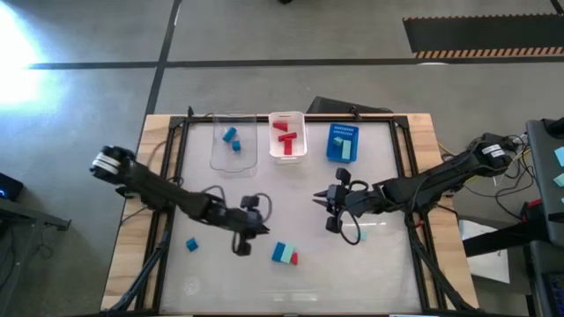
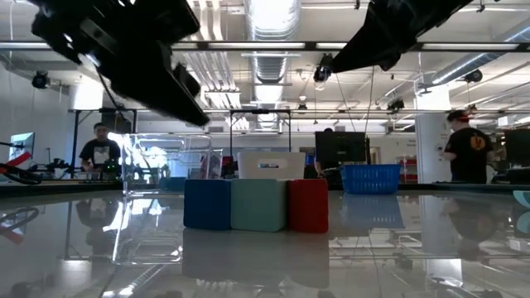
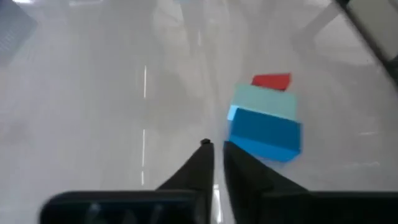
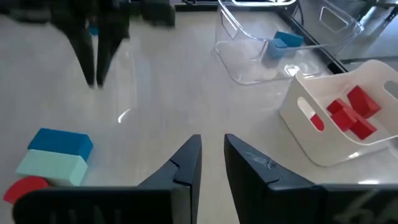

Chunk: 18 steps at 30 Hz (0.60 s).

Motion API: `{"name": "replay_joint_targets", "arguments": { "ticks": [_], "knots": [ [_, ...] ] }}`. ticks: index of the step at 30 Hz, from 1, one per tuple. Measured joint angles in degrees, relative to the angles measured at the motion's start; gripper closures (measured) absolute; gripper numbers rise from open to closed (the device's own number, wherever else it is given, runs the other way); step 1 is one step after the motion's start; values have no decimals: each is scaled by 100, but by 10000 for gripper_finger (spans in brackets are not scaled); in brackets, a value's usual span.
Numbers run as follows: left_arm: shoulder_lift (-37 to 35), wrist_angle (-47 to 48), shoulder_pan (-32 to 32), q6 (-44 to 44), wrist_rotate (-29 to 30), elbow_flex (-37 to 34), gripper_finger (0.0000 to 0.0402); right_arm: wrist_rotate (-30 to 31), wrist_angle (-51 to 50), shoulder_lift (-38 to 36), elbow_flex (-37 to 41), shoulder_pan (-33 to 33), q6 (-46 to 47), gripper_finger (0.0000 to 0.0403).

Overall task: Sort & place blocks by color
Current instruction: Put the right blue block into the transparent bin

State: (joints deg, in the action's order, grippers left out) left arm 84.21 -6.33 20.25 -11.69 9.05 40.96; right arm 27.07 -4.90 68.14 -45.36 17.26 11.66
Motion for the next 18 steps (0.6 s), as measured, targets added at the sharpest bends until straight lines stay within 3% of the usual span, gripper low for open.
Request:
{"name": "replay_joint_targets", "arguments": {
  "ticks": [10, 18],
  "knots": [
    [1520, -228, 186, 2, -229, 985, 400, -54, -49, 35, 29, 2, -43, 346],
    [1927, -295, 313, -720, -318, 1134, 401, -354, -58, 37, 46, 4, -26, 346]
  ]
}}
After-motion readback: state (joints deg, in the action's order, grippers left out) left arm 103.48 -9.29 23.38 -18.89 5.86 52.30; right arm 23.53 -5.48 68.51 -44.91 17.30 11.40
